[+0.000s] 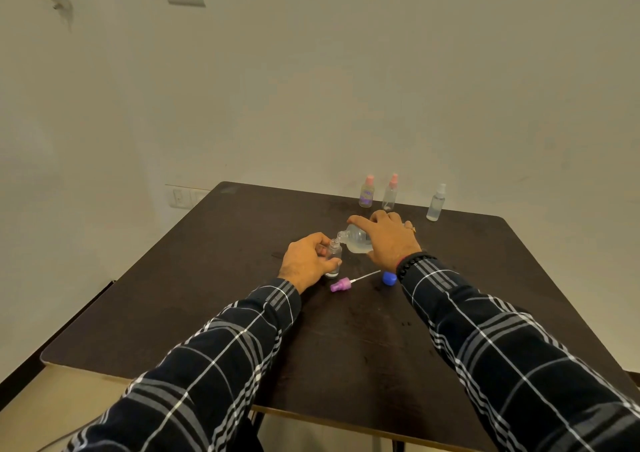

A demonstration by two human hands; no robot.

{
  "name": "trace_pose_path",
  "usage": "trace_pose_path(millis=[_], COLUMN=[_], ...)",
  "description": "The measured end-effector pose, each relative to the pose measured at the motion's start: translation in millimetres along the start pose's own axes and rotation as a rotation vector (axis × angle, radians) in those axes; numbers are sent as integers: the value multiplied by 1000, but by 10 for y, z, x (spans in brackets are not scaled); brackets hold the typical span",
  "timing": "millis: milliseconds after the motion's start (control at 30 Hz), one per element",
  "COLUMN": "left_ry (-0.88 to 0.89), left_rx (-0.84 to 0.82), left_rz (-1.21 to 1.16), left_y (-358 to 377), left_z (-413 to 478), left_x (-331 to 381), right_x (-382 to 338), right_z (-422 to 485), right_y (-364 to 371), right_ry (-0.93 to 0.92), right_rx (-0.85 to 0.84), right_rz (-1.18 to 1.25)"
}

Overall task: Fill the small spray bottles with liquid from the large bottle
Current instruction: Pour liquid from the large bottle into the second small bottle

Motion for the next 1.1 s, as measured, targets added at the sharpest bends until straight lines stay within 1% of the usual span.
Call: trace_pose_path(millis=[1100], left_ry=[-14], left_rx=[-17], left_rz=[-8], left_y=[1], left_z=[1], left_x=[6], right_x=[-21], right_z=[-17], right_y=[-39], right_ry=[1], right_rx=[-23], right_rz=[-18])
Point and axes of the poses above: each hand's wrist, its own z-axis towards the middle knuckle, its own y-axis out of the palm, x = y × z, the point moved 5 cm from there along z, towards the middle knuckle, and after that the axes turned 9 degrees about z, right-handed, at the moved point
